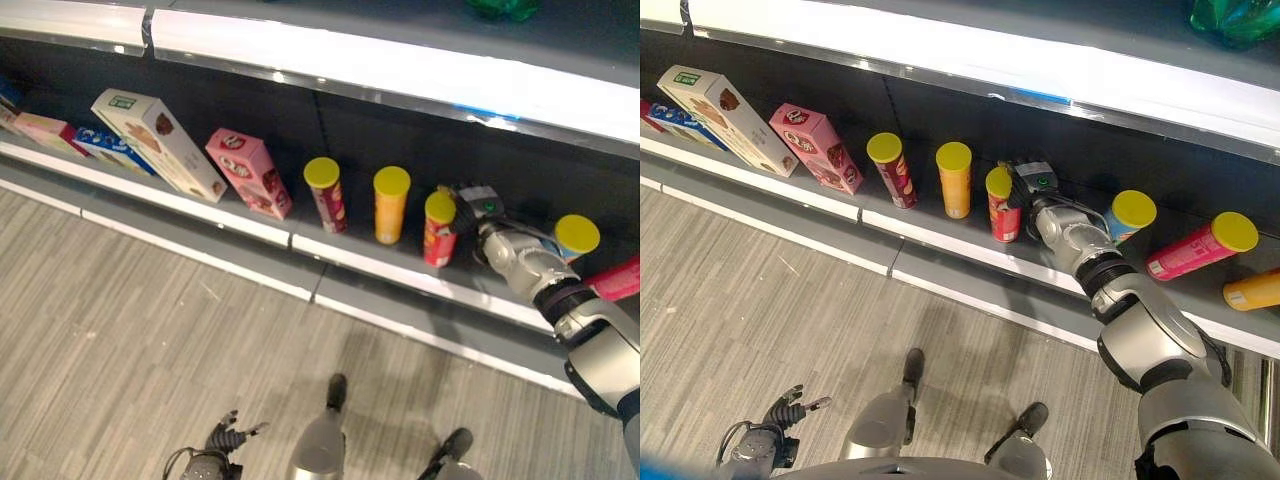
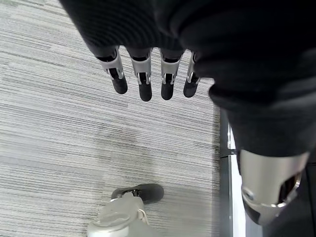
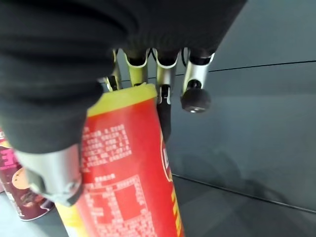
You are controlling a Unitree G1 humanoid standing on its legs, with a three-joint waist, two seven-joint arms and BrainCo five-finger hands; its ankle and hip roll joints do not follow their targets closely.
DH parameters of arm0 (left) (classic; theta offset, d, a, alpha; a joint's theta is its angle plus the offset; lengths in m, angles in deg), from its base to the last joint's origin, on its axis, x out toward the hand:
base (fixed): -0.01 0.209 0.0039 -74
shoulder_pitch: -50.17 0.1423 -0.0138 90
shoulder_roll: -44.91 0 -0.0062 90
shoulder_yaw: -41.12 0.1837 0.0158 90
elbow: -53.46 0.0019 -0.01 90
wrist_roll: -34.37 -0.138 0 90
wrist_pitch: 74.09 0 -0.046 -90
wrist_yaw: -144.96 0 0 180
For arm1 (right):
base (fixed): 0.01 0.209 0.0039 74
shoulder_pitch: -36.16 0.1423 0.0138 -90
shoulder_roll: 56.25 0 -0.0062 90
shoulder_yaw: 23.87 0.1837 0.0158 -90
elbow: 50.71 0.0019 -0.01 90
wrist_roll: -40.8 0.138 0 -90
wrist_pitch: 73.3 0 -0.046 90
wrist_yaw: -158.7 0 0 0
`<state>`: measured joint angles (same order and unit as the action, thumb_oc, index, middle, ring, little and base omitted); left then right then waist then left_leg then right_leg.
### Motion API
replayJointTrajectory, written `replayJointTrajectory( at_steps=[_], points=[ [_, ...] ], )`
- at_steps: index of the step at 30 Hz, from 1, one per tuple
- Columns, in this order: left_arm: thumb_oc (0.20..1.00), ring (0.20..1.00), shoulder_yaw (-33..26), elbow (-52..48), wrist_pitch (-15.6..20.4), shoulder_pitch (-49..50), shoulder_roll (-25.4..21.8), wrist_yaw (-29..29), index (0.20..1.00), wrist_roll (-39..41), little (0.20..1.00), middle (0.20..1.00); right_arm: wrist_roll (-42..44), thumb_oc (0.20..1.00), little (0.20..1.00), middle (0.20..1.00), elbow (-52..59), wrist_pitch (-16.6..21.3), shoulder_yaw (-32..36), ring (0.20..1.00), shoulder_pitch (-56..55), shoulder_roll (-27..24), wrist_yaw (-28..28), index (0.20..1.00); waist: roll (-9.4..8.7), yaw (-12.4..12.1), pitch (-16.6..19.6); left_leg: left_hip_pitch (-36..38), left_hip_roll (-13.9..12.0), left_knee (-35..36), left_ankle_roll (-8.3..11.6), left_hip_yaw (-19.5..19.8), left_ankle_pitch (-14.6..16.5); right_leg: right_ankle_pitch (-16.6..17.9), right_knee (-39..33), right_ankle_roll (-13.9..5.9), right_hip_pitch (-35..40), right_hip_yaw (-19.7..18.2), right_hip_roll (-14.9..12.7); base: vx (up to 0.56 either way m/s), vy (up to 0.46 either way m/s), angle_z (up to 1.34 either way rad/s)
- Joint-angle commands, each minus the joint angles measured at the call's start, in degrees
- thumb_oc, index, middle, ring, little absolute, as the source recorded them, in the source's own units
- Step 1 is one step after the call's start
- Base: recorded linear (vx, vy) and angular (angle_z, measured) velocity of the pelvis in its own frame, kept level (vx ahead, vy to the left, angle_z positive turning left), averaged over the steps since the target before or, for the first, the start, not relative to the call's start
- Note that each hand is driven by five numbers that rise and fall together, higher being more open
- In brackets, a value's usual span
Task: Put the goods on the table back onto the shelves and tidy them up.
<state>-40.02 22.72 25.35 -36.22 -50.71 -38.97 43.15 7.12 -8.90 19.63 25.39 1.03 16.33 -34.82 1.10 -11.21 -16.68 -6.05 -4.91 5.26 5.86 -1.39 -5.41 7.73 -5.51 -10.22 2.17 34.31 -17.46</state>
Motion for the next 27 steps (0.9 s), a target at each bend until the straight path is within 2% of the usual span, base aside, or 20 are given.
replayJointTrajectory(
  at_steps=[1,27],
  points=[
    [1.0,1.0,4.5,2.3,1.1,-2.3,-4.6,-0.4,1.0,-0.2,1.0,1.0,0.4,0.2,0.2,0.2,-2.6,0.0,-1.5,0.2,6.7,-2.1,-2.2,0.2,-1.19,-1.9,0.4,-0.1,-0.7,-0.3,0.75,-1.5,4.4,-3.3,9.4,-3.6,-1.2,-1.7,-5.2,0.0,0.0,0.0],
    [1.0,1.0,4.3,5.2,1.0,-3.0,-4.6,-0.8,1.0,-2.0,1.0,1.0,0.5,0.2,0.2,0.2,-3.2,0.2,-1.0,0.2,4.3,-2.3,-1.9,0.2,-1.44,-1.1,0.5,-0.2,-0.6,-0.3,0.76,-1.4,4.5,-3.5,9.5,-3.53,-1.6,-1.9,-5.3,0.0,0.0,0.0]
  ],
)
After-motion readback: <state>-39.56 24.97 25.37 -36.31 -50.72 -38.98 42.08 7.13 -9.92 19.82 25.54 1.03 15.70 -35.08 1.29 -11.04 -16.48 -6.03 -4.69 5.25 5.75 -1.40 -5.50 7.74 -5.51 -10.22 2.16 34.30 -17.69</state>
